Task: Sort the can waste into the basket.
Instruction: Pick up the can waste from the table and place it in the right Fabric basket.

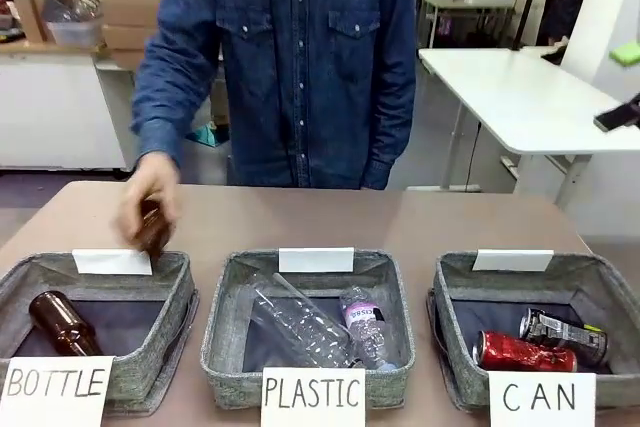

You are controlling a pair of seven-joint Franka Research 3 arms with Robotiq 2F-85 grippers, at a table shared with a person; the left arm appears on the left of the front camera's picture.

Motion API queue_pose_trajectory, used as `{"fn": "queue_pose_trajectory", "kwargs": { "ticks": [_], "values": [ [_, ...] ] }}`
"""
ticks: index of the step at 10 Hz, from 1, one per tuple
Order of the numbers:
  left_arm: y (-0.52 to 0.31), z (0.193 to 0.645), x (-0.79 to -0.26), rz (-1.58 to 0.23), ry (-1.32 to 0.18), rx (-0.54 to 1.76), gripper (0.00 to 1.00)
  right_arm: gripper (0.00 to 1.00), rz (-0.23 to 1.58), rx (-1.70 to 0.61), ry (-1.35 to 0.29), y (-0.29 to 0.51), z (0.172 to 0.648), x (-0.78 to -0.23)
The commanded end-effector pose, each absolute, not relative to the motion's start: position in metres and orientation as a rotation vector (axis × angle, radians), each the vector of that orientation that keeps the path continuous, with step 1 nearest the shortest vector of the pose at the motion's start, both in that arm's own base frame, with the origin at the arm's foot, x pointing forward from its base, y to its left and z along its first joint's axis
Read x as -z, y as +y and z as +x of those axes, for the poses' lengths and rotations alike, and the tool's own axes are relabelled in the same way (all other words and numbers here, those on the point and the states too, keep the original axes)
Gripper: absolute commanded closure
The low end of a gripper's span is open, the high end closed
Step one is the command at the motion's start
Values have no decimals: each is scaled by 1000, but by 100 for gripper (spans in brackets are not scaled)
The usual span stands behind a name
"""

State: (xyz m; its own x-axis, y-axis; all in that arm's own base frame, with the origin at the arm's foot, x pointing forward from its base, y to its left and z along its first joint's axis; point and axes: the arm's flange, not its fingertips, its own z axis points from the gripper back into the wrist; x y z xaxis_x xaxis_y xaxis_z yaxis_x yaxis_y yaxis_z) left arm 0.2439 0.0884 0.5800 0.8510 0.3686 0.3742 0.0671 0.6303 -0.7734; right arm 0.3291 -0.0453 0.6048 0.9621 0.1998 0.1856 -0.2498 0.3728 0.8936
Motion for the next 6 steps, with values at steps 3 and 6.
{"fn": "queue_pose_trajectory", "kwargs": {
  "ticks": [3,6],
  "values": [
    [59,247,-570,-801,-420,-87,0,0,1130,-314,-51,-47,325,-607],
    [59,247,-570,-801,-420,-87,0,0,1130,-314,-51,-47,325,-607]
  ]
}}
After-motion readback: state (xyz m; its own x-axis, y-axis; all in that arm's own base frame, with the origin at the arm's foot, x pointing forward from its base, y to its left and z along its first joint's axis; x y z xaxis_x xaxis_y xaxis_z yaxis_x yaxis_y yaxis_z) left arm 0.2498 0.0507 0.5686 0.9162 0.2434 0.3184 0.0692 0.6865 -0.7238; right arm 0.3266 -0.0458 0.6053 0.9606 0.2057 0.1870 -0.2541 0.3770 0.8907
